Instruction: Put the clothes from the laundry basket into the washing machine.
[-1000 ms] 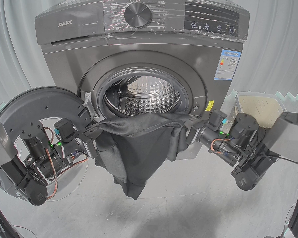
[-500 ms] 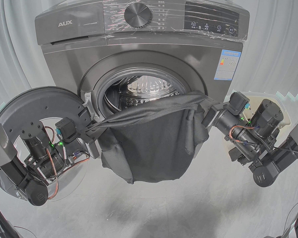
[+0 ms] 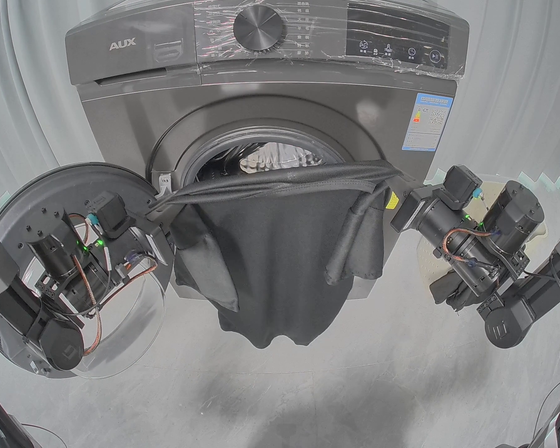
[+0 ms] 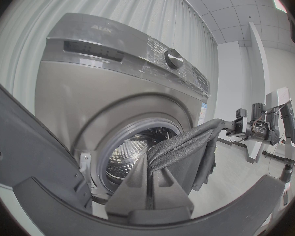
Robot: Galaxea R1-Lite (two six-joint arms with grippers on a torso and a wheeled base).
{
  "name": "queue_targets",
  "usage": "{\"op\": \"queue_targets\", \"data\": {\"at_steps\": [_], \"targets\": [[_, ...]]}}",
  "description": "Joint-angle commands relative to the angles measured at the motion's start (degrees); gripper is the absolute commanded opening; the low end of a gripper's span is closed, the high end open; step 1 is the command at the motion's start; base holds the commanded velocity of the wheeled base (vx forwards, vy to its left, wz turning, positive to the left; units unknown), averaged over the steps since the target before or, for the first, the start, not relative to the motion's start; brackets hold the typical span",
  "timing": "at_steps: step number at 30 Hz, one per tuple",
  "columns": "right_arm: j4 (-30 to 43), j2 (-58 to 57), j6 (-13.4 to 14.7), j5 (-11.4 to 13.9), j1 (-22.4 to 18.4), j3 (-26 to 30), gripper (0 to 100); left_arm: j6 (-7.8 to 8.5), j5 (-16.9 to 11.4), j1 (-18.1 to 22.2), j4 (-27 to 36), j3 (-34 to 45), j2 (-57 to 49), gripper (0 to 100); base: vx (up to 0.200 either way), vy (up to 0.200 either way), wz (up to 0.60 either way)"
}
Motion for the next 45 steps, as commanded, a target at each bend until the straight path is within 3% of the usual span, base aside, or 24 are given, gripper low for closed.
{"op": "queue_targets", "data": {"at_steps": [1,45], "targets": [[-0.06,-0.37,0.04,-0.58,0.56,-0.65,0,-0.17,-0.03,1.27,-0.01,-0.52,-1.56,0,0.000,0.000,0.00],[-0.06,-3.97,0.39,-0.75,2.41,-2.32,0,-0.61,1.38,0.83,-0.01,-3.16,-1.56,0,0.000,0.000,0.00]]}}
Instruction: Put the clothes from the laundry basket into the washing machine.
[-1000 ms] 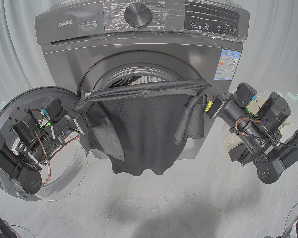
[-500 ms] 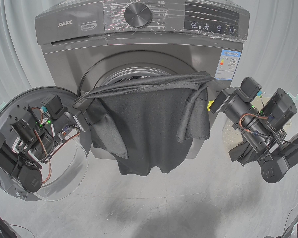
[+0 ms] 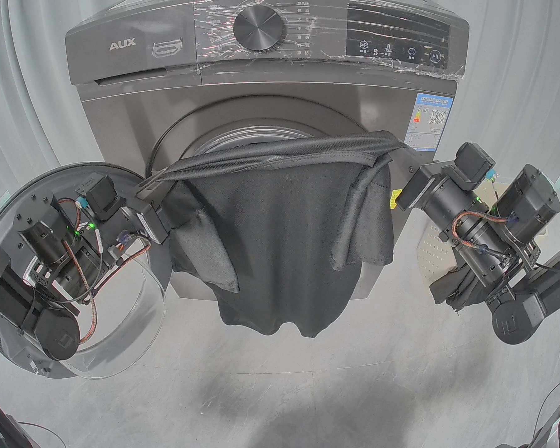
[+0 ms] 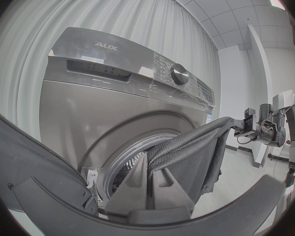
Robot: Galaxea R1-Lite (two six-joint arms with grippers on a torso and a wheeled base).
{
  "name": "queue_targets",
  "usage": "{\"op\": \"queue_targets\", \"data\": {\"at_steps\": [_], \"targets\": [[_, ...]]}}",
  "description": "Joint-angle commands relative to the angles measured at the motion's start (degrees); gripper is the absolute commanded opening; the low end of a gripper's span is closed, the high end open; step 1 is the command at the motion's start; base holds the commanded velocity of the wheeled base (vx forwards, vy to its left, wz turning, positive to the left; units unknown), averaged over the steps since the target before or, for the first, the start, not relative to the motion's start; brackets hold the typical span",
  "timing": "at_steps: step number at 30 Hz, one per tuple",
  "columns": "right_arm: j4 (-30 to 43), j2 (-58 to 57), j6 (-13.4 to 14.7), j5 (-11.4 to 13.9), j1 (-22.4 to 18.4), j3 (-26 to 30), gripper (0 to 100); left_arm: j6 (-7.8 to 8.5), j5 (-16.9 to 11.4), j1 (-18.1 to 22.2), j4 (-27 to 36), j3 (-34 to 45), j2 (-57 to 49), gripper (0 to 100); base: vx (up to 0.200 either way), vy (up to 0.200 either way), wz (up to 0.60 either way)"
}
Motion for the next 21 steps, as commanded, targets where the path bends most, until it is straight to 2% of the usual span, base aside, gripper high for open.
{"op": "queue_targets", "data": {"at_steps": [1,13,21], "targets": [[0.02,-0.33,0.01,-0.05,0.09,0.08,0,-0.02,0.01,-0.08,-0.01,0.01,0.04,0,0.000,0.000,0.00],[0.02,0.20,0.19,-0.05,0.09,1.49,0,-0.02,-0.08,-0.17,-0.01,0.45,0.74,0,0.000,0.000,0.00],[-0.07,0.02,0.10,0.04,1.67,5.80,0,-0.02,0.01,-0.87,-0.01,2.30,0.47,0,0.000,0.000,0.00]]}}
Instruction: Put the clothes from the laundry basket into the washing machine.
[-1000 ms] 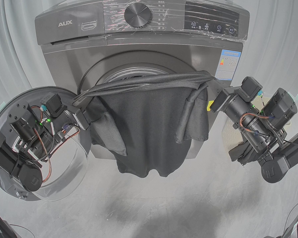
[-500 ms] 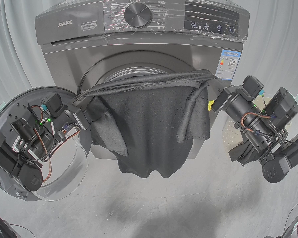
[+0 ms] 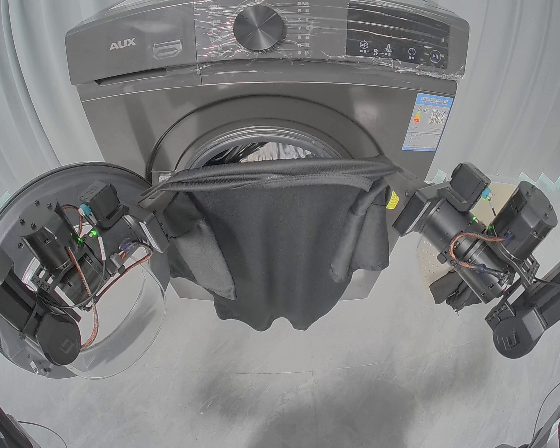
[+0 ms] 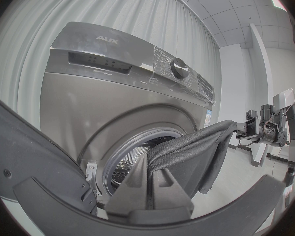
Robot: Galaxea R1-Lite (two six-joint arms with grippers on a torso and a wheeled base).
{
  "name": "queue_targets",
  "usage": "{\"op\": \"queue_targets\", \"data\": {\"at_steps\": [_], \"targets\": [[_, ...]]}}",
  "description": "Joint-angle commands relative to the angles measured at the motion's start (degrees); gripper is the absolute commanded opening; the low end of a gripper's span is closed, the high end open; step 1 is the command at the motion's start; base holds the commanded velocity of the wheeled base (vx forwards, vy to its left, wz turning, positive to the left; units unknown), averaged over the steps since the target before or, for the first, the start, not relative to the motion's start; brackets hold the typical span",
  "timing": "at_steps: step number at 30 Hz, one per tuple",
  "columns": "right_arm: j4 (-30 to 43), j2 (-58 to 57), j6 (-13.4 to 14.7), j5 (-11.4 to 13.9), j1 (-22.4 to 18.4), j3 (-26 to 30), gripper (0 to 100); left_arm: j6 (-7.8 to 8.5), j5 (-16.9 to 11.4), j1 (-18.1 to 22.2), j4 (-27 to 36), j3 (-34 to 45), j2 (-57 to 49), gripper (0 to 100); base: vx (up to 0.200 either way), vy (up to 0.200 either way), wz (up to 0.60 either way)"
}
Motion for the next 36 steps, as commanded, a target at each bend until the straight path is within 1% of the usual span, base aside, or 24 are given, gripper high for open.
{"op": "queue_targets", "data": {"at_steps": [1,4,7,8,9,10,13,15,16,19,21,23,25,26,28,29,32,34,36], "targets": [[-0.10,-0.01,-0.19,-0.03,0.94,1.43,0,0.07,-0.01,-0.82,-0.06,1.11,-0.18,0,0.000,0.000,0.00],[-0.10,-0.10,-0.27,-0.12,1.02,1.51,0,0.07,-0.01,-1.00,-0.06,1.46,-0.44,0,0.000,0.000,0.00],[-0.01,0.07,-0.27,-0.03,1.46,2.83,0,0.16,0.87,-3.46,-0.06,1.99,-0.44,0,0.000,0.000,0.00],[-0.01,0.16,-0.45,0.14,1.46,4.06,0,0.07,2.01,-5.13,-0.06,1.90,-0.44,0,0.000,0.000,0.00],[-0.01,0.25,-0.36,0.14,1.46,4.41,0,0.07,2.27,-5.39,-0.06,1.73,-0.44,0,0.000,0.000,0.00],[-0.01,0.34,-0.45,0.14,1.64,6.00,100,-0.10,3.06,-7.24,-0.06,1.20,-0.26,0,0.000,0.000,0.00],[-0.01,1.30,-0.36,-0.03,2.25,7.93,100,-0.10,4.03,-9.17,-0.06,0.94,0.26,0,0.000,0.000,0.00],[-0.10,1.83,-0.27,-0.03,2.43,8.90,100,-0.10,4.29,-9.52,-0.06,0.85,0.26,0,0.000,0.000,0.00],[-0.10,2.80,-0.71,0.05,2.96,12.32,100,-0.19,5.00,-9.79,0.11,-0.30,0.35,0,0.000,0.000,0.00],[-0.01,3.59,-3.35,0.76,4.10,18.39,100,-0.37,5.61,-9.61,0.11,-2.93,1.58,0,0.000,0.000,0.00],[-0.10,4.64,-3.97,1.20,4.36,19.44,100,-0.72,5.61,-9.52,0.11,-3.99,2.28,0,0.000,0.000,0.00],[-0.01,6.05,-4.23,2.34,4.72,20.24,100,-1.16,5.70,-9.79,0.03,-5.48,2.90,0,0.000,0.000,0.00],[-0.01,6.75,-4.32,2.95,4.98,21.11,100,-1.07,5.87,-9.96,0.11,-6.27,2.99,0,0.000,0.000,0.00],[-0.01,7.28,-4.32,3.22,5.77,22.34,100,-0.98,6.40,-10.49,0.20,-6.80,2.99,0,0.000,0.000,0.00],[-0.10,7.81,-4.41,3.22,6.82,23.40,100,-0.90,7.11,-11.37,0.29,-7.41,2.99,0,0.000,0.000,0.00],[-0.19,8.77,-4.41,3.04,7.88,24.63,100,-0.90,8.07,-12.34,0.47,-8.03,3.25,0,0.000,0.000,0.00],[-0.19,9.83,-4.32,2.95,9.81,25.60,100,-0.72,8.69,-13.65,0.11,-7.94,4.83,0,0.000,0.000,0.00],[-0.10,10.01,-3.88,3.13,11.13,25.42,100,-0.90,8.78,-14.53,0.11,-7.41,5.45,0,0.000,0.000,0.00],[-0.19,10.27,-3.53,3.13,12.27,23.57,100,-0.81,8.78,-15.32,0.11,-7.24,5.89,0,0.000,0.000,0.00]]}}
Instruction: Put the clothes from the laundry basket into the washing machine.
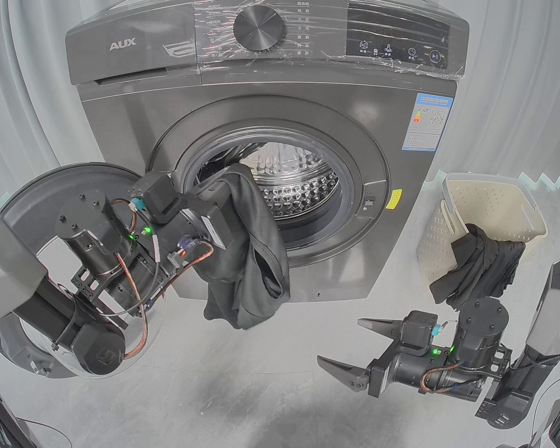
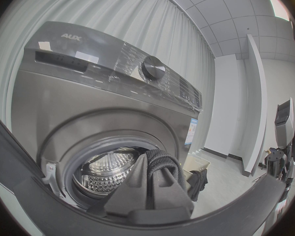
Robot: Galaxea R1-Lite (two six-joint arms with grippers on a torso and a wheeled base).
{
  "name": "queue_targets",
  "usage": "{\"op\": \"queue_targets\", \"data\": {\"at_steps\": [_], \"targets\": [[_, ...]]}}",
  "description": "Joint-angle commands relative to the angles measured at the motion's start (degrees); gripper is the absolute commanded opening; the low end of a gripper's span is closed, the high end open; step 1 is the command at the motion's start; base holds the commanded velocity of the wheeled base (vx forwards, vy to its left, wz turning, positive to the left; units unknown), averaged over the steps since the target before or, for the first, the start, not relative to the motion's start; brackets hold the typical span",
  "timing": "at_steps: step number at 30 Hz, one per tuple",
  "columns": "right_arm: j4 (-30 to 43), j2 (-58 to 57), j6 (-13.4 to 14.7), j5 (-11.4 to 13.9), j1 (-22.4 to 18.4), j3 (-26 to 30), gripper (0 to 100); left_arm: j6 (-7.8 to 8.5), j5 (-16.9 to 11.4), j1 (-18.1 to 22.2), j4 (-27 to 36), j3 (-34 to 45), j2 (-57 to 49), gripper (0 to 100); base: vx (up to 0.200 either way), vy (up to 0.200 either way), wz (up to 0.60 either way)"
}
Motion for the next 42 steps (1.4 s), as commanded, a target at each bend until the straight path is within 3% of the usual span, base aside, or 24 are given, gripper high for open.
{"op": "queue_targets", "data": {"at_steps": [1,19,25,35,38,42], "targets": [[-0.10,2.75,0.30,-0.01,2.10,-3.05,100,0.12,0.05,-1.69,-0.14,0.13,1.82,0,0.000,0.000,0.00],[-0.10,23.75,-1.72,-1.06,-2.29,-32.41,100,-0.14,-0.39,-0.89,-0.14,-5.41,2.70,0,0.000,0.000,0.00],[-0.10,23.67,-1.90,-1.06,-2.91,-31.70,100,-0.14,-0.22,-0.81,-0.14,-5.76,3.22,0,0.000,0.000,0.00],[-0.19,13.65,-1.72,0.35,-0.80,-21.42,100,0.30,0.05,-0.81,-0.14,-6.11,6.03,0,0.000,0.000,0.00],[-0.10,11.89,-1.81,0.08,-0.71,-21.25,100,0.30,0.05,-0.81,-0.14,-6.20,5.95,0,0.000,0.000,0.00],[-0.10,12.33,-2.43,-0.36,-3.61,-22.65,100,0.30,0.13,-0.81,-0.14,-6.90,5.51,0,0.000,0.000,0.00]]}}
